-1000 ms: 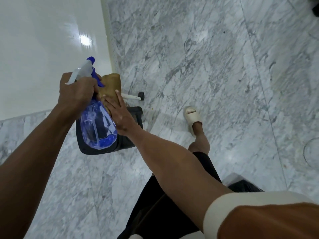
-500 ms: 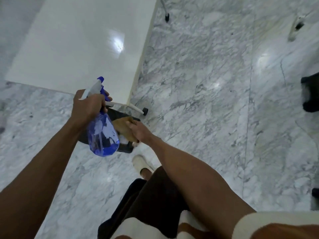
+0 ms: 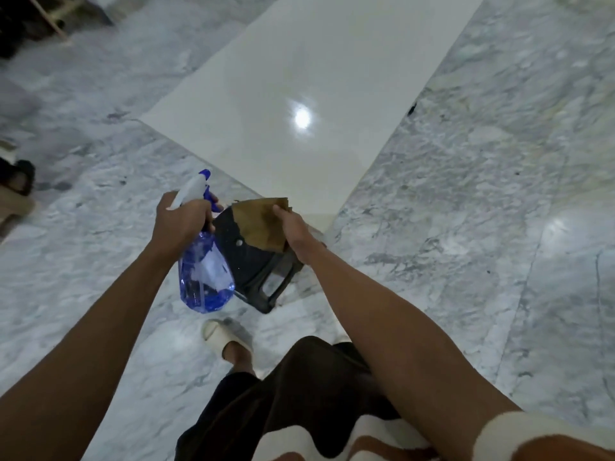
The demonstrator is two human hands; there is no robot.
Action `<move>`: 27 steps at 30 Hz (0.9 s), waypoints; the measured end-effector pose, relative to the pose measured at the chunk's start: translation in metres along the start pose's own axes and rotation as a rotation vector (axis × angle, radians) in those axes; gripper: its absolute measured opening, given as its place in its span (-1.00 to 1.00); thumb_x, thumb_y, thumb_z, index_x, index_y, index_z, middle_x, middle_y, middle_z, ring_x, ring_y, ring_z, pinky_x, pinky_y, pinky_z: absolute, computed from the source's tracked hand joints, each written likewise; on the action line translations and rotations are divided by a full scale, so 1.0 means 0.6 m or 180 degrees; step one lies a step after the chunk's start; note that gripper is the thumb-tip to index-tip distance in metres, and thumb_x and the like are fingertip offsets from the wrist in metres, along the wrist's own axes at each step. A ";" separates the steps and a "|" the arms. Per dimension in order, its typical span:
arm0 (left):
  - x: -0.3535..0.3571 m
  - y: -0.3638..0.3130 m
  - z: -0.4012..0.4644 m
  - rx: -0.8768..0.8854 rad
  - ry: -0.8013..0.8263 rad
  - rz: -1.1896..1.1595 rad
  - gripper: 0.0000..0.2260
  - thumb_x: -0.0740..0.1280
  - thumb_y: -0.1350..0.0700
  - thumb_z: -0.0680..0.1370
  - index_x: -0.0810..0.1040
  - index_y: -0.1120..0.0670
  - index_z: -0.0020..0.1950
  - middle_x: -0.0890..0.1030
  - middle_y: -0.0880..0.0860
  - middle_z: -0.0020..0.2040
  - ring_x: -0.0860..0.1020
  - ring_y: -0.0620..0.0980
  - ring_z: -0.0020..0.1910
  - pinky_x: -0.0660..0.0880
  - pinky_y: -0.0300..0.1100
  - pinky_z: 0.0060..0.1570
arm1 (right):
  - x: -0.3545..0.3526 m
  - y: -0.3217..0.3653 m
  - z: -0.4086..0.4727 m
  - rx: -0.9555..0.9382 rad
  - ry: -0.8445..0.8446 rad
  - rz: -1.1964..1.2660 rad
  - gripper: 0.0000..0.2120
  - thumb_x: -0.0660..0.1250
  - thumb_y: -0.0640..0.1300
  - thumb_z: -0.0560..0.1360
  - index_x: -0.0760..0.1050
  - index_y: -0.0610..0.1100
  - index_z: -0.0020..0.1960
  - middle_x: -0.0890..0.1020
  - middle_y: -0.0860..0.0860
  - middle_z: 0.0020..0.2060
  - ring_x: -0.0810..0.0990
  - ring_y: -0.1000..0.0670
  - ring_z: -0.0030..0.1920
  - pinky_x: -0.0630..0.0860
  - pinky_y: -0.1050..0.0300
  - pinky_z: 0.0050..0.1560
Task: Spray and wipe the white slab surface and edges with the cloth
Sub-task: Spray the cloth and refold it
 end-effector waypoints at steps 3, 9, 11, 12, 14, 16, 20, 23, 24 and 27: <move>-0.086 0.031 0.062 -0.0078 -0.0041 -0.0075 -0.80 0.19 0.42 0.37 0.58 0.23 -0.21 0.67 0.09 -0.29 0.52 -0.10 -0.56 0.48 -0.27 -0.53 | 0.114 0.015 0.054 -0.0038 0.0003 -0.0041 -0.63 0.17 0.01 0.68 0.45 -0.18 0.37 0.57 -0.16 0.30 0.56 -0.17 0.22 0.48 -0.06 0.26; -0.296 0.088 0.201 0.0025 -0.0127 -0.0098 -0.85 0.22 0.29 0.37 0.59 0.21 -0.25 0.68 0.14 -0.21 0.48 -0.05 -0.51 0.49 -0.16 -0.40 | 0.345 0.028 0.173 -0.0030 -0.0374 -0.0009 -0.61 0.20 0.03 0.66 0.41 -0.16 0.40 0.53 -0.07 0.29 0.51 -0.13 0.25 0.46 -0.07 0.33; -0.356 0.101 0.241 -0.0002 -0.0105 -0.0064 -0.83 0.22 0.31 0.38 0.61 0.26 -0.19 0.68 0.14 -0.21 0.48 -0.03 -0.51 0.49 -0.14 -0.37 | 0.409 0.025 0.206 0.0058 -0.0415 0.0151 -0.60 0.21 0.06 0.65 0.40 -0.12 0.41 0.54 -0.08 0.31 0.53 -0.15 0.25 0.48 -0.16 0.33; -0.382 0.107 0.262 -0.0031 -0.0106 -0.0081 -0.81 0.22 0.32 0.38 0.61 0.29 -0.15 0.69 0.16 -0.19 0.49 -0.04 -0.50 0.49 -0.12 -0.35 | 0.436 0.022 0.222 0.0104 -0.0424 0.0180 -0.58 0.22 0.09 0.64 0.39 -0.09 0.42 0.54 -0.08 0.32 0.54 -0.16 0.26 0.49 -0.19 0.33; -0.429 0.118 0.307 -0.0072 -0.0111 -0.0130 -0.79 0.22 0.32 0.37 0.61 0.34 -0.12 0.70 0.19 -0.16 0.52 -0.09 -0.49 0.50 -0.12 -0.32 | 0.482 0.026 0.252 0.0152 -0.0484 0.0170 -0.54 0.23 0.13 0.62 0.38 -0.07 0.44 0.53 -0.08 0.32 0.54 -0.16 0.25 0.50 -0.20 0.32; -0.463 0.122 0.352 -0.0062 -0.0087 -0.0158 -0.80 0.23 0.29 0.36 0.60 0.34 -0.14 0.70 0.20 -0.17 0.55 -0.09 -0.47 0.50 -0.09 -0.29 | 0.515 0.030 0.285 0.0234 -0.0564 0.0177 -0.50 0.26 0.16 0.60 0.38 -0.08 0.44 0.54 -0.07 0.30 0.55 -0.16 0.24 0.50 -0.20 0.32; -0.514 0.106 0.457 0.0043 0.0002 -0.0167 -0.82 0.23 0.33 0.40 0.59 0.36 -0.12 0.70 0.22 -0.14 0.52 -0.04 -0.48 0.50 -0.10 -0.32 | 0.574 0.047 0.377 0.0385 -0.0745 0.0203 -0.41 0.33 0.26 0.46 0.46 -0.05 0.37 0.60 -0.07 0.22 0.58 -0.17 0.18 0.53 -0.19 0.29; -0.543 0.088 0.546 0.0089 0.0080 -0.0118 -0.83 0.23 0.36 0.41 0.60 0.34 -0.12 0.68 0.28 -0.14 0.54 -0.10 -0.48 0.49 -0.16 -0.36 | 0.625 0.072 0.453 0.0384 -0.0806 0.0311 -0.43 0.37 0.22 0.45 0.47 -0.07 0.35 0.62 -0.07 0.18 0.59 -0.16 0.17 0.53 -0.18 0.28; -0.552 0.082 0.580 0.0110 0.0113 -0.0097 -0.84 0.23 0.36 0.41 0.60 0.35 -0.14 0.68 0.30 -0.15 0.54 -0.10 -0.48 0.49 -0.17 -0.37 | 0.645 0.086 0.477 0.0383 -0.0812 0.0328 -0.41 0.38 0.21 0.45 0.47 -0.09 0.36 0.62 -0.07 0.18 0.59 -0.16 0.17 0.54 -0.18 0.28; -0.580 0.056 0.694 0.0152 0.0198 -0.0018 -0.84 0.24 0.35 0.40 0.61 0.30 -0.15 0.69 0.14 -0.27 0.51 -0.01 -0.51 0.48 -0.13 -0.41 | 0.706 0.122 0.569 0.0395 -0.0852 0.0445 -0.48 0.39 0.16 0.50 0.46 -0.09 0.36 0.61 -0.07 0.20 0.58 -0.15 0.18 0.53 -0.18 0.29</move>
Point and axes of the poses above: each hand's wrist, its own z-axis towards the middle knuckle, its own x-axis out of the palm, y = z × x, the point moved 7 cm from there along z, towards the middle knuckle
